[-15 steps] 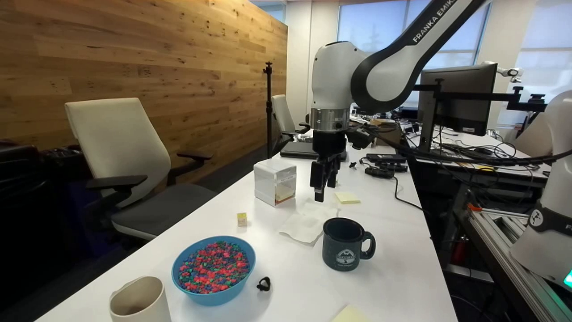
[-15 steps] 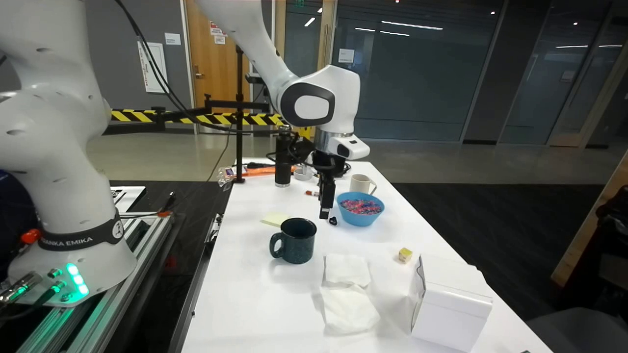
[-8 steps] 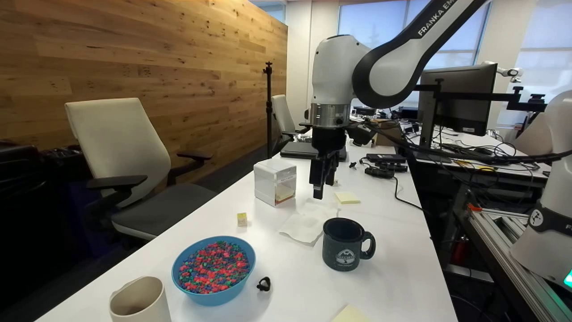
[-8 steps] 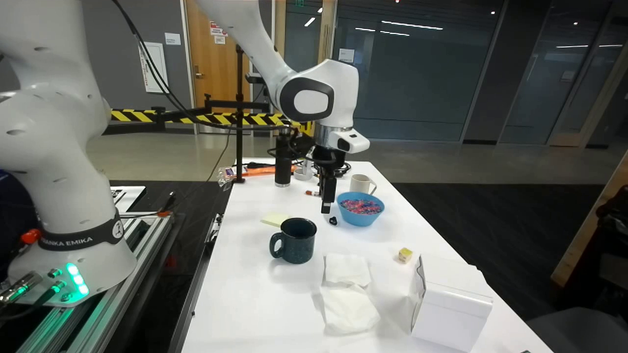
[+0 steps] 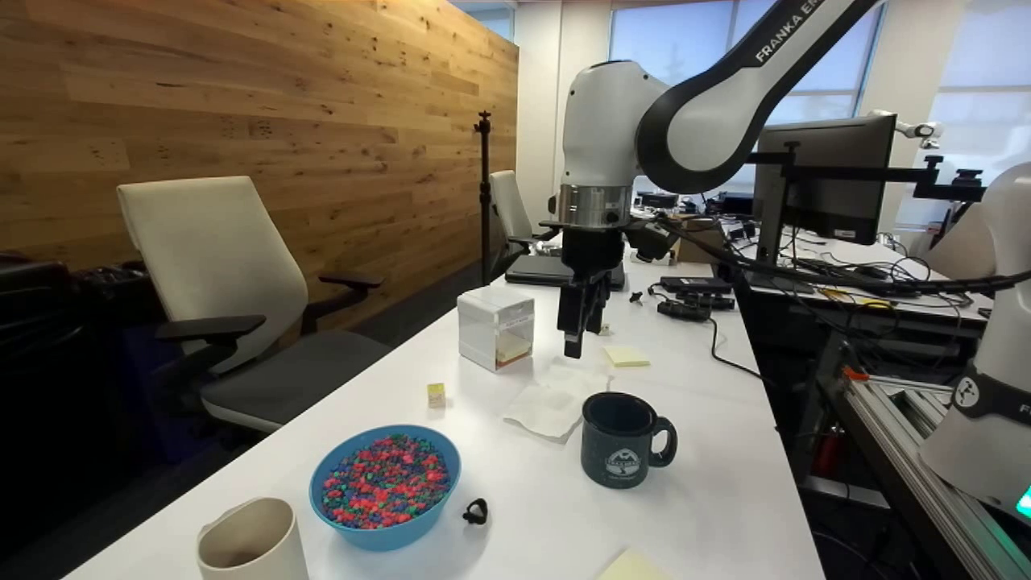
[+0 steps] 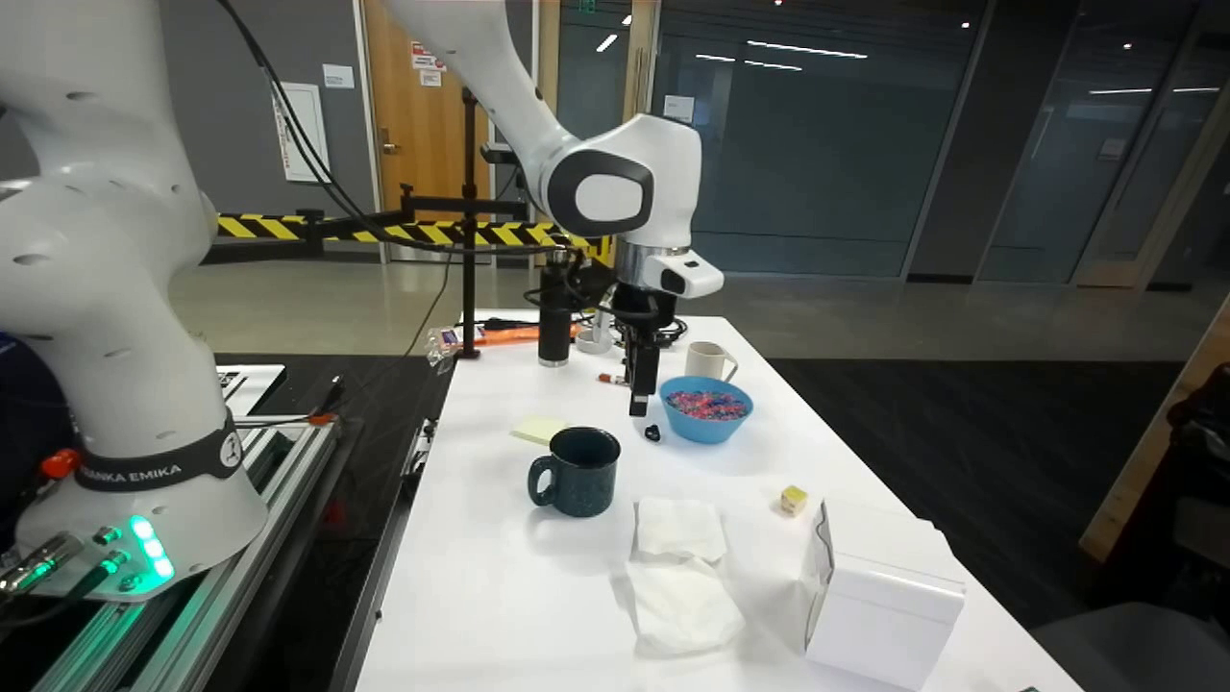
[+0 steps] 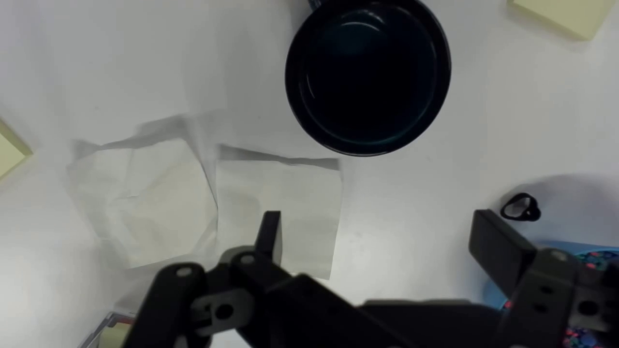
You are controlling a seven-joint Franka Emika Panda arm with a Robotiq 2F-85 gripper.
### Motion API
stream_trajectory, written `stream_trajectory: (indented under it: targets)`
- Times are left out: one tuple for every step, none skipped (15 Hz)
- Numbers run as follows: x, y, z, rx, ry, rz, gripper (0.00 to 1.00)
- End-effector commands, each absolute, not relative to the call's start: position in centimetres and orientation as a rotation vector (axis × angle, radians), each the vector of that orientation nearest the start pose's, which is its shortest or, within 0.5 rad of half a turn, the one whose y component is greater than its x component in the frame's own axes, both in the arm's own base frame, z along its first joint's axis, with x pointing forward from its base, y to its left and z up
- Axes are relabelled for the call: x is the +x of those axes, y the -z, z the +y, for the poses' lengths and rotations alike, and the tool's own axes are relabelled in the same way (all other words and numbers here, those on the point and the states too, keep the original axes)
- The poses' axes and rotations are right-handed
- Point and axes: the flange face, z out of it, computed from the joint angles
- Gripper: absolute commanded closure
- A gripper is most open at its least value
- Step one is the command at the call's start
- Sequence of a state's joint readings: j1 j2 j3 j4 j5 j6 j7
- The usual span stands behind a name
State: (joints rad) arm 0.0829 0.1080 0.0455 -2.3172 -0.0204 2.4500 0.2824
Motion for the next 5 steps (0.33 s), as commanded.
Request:
stream_trajectory:
  targets:
    - [50.87, -30.72, 6.81, -3.151, 0.044, 0.182, 0.0]
    - [50.87, -30.74, 6.84, -3.151, 0.043, 0.182, 0.0]
    - [50.87, -30.74, 6.88, -3.15, 0.044, 0.182, 0.0]
    - [50.88, -30.74, 6.96, -3.15, 0.043, 0.182, 0.0]
    - [50.89, -30.72, 7.04, -3.151, 0.043, 0.182, 0.0]
